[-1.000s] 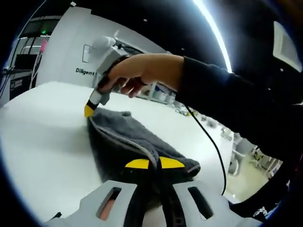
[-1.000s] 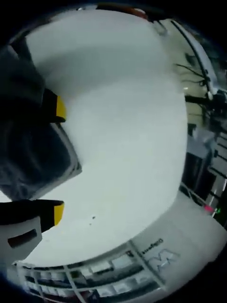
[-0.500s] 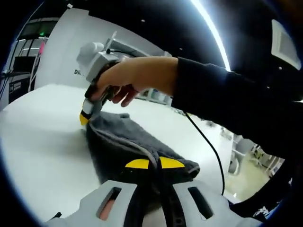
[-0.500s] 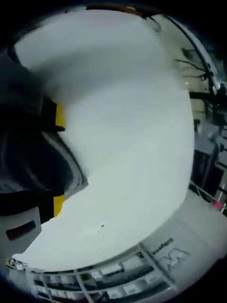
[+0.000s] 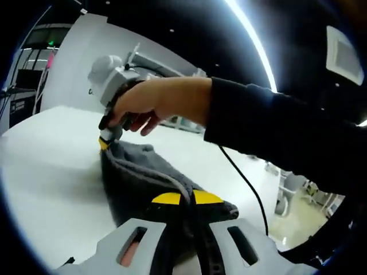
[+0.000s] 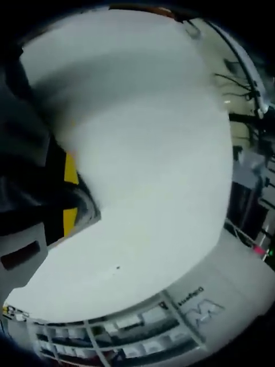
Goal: Open the folded towel by lifting each exposed corner and separating the folded layers until the towel lies flat within the target outline without major curled edges
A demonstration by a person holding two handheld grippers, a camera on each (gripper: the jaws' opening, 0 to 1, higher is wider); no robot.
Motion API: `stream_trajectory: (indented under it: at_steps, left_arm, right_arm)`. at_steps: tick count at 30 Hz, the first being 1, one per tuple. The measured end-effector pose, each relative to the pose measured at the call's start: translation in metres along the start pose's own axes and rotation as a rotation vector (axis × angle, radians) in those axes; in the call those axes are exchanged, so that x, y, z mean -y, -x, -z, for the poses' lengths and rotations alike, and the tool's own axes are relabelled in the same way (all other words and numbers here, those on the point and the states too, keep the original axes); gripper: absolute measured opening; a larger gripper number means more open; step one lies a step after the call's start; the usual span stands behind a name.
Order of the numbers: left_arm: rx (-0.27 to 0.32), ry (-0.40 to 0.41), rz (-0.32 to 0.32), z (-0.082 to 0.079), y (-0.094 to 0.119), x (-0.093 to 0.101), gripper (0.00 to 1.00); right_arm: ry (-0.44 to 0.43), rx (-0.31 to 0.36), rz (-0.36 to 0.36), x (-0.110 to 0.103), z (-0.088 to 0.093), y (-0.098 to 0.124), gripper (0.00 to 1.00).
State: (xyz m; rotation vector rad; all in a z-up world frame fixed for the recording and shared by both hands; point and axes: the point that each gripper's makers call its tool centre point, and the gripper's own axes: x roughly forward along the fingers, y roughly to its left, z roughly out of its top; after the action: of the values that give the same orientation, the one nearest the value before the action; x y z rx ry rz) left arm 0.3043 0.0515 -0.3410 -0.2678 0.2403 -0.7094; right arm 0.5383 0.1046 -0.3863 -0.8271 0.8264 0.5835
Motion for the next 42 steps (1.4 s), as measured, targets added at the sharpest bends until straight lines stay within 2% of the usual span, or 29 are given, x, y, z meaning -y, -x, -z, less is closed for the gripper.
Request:
stream_trajectory:
  at_steps: [2,4,6,7,8,12,15,17,20,24,28,39,42]
  left_arm:
    - [0.004,-0.002,0.006,-0.001,-0.001,0.002,0.03]
    - [0.004,-0.008,0.008,-0.003,-0.001,0.002,0.03]
    - [0.005,-0.011,0.009,-0.004,-0.002,0.002,0.03]
    - [0.004,-0.013,0.007,-0.004,-0.003,0.002,0.03]
    - [0.003,-0.016,0.006,-0.004,-0.004,0.002,0.03]
    - [0.001,-0.020,0.006,-0.003,-0.006,0.002,0.03]
    - [0.002,-0.022,0.006,-0.003,-0.006,0.002,0.03]
    - [0.002,-0.024,0.005,-0.004,-0.006,0.002,0.03]
    - [0.002,-0.025,0.003,-0.004,-0.005,0.000,0.03]
    - [0.009,-0.027,0.006,-0.007,-0.004,0.000,0.03]
    - [0.013,-0.024,0.010,-0.008,-0.003,0.000,0.03]
    - [0.019,-0.035,0.022,-0.012,-0.007,0.005,0.03]
    - [0.019,-0.044,0.031,-0.013,-0.009,0.009,0.03]
  right_arm:
    - [-0.001,0.010,0.001,0.003,-0.003,0.002,0.01]
    - [0.002,0.018,0.001,0.005,-0.005,0.005,0.02]
    - [-0.028,0.041,-0.027,0.001,-0.009,0.008,0.10]
    - [-0.045,0.043,-0.046,-0.003,-0.009,0.010,0.18]
    - [-0.035,0.048,-0.055,-0.004,-0.010,0.013,0.21]
    - [-0.016,0.081,-0.051,-0.010,-0.020,0.021,0.14]
    - [-0.001,0.020,-0.080,-0.021,-0.012,0.009,0.20]
    - [-0.004,-0.001,-0.087,-0.023,-0.010,0.001,0.28]
    - [0.006,-0.034,-0.090,-0.030,-0.001,-0.008,0.34]
    - [0.055,-0.053,-0.051,-0.024,0.000,-0.009,0.16]
    - [0.077,-0.042,-0.024,-0.017,-0.002,-0.001,0.02]
    - [0.057,0.013,-0.047,-0.009,-0.007,0.010,0.00]
    - [0.061,0.038,-0.077,-0.010,-0.009,0.013,0.00]
